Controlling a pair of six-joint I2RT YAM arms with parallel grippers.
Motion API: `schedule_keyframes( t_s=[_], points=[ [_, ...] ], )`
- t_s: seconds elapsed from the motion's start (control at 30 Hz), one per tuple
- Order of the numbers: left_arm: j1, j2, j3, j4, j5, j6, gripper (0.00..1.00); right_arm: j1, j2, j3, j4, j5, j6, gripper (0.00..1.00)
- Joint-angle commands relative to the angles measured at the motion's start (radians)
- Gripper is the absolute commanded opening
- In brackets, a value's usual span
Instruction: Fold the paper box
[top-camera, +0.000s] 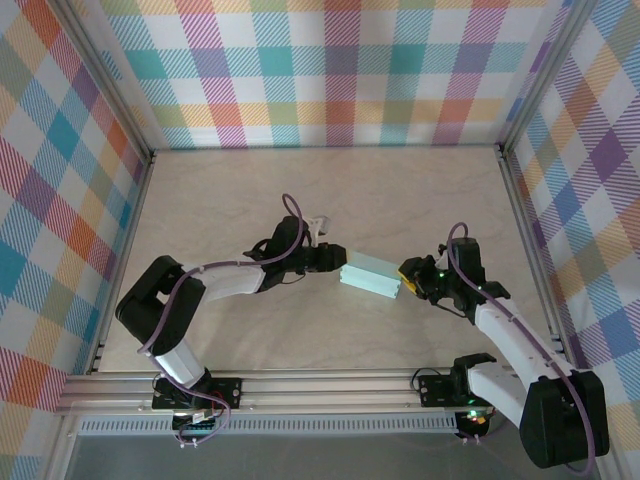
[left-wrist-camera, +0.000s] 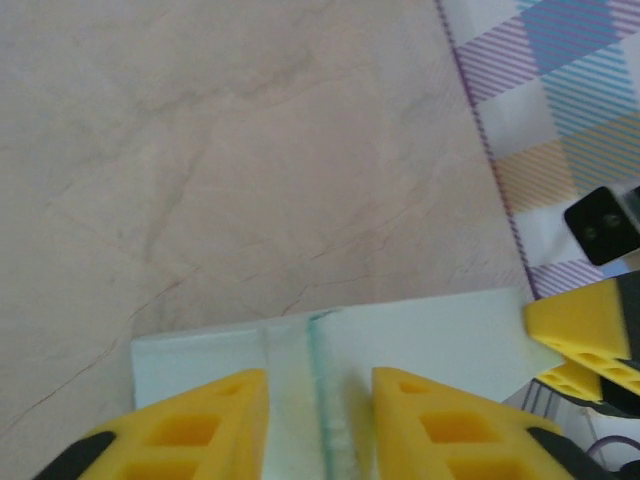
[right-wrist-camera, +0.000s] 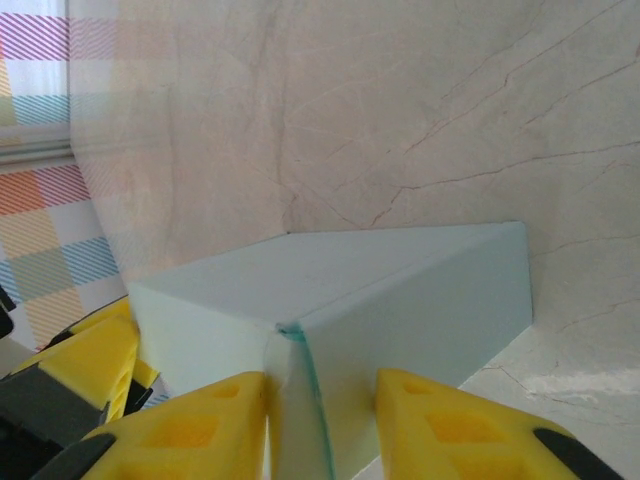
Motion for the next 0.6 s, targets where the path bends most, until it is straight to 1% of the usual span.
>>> schedule_keyframes(
  t_s=[0.0,0.07,0.13,0.27,0.33,0.47,0.57],
  points=[
    [-0.001,0.060,-0.051,-0.242,-0.083,0.030,0.37,0.000,0.033,-0.034,-0.089,0.053,-0.039,0.33],
    [-0.004,0.056,-0.053,-0.252,-0.091,0.036,0.39,0.000,0.033,-0.034,-0.091,0.052,-0.042,0.34],
    [-0.004,0.052,-0.053,-0.255,-0.091,0.036,0.38,-0.001,0.033,-0.034,-0.089,0.053,-0.045,0.34],
    [-0.006,0.065,-0.041,-0.247,-0.073,0.036,0.25,0.001,0.041,-0.033,-0.082,0.046,-0.056,0.33],
    [-0.008,0.070,-0.039,-0.247,-0.071,0.036,0.22,0.000,0.041,-0.034,-0.074,0.041,-0.064,0.33],
    [-0.010,0.081,-0.033,-0.253,-0.067,0.041,0.19,0.000,0.038,-0.039,-0.067,0.052,-0.081,0.24],
    [-0.011,0.088,-0.026,-0.259,-0.064,0.047,0.19,0.000,0.035,-0.052,-0.051,0.050,-0.080,0.17]
  ],
)
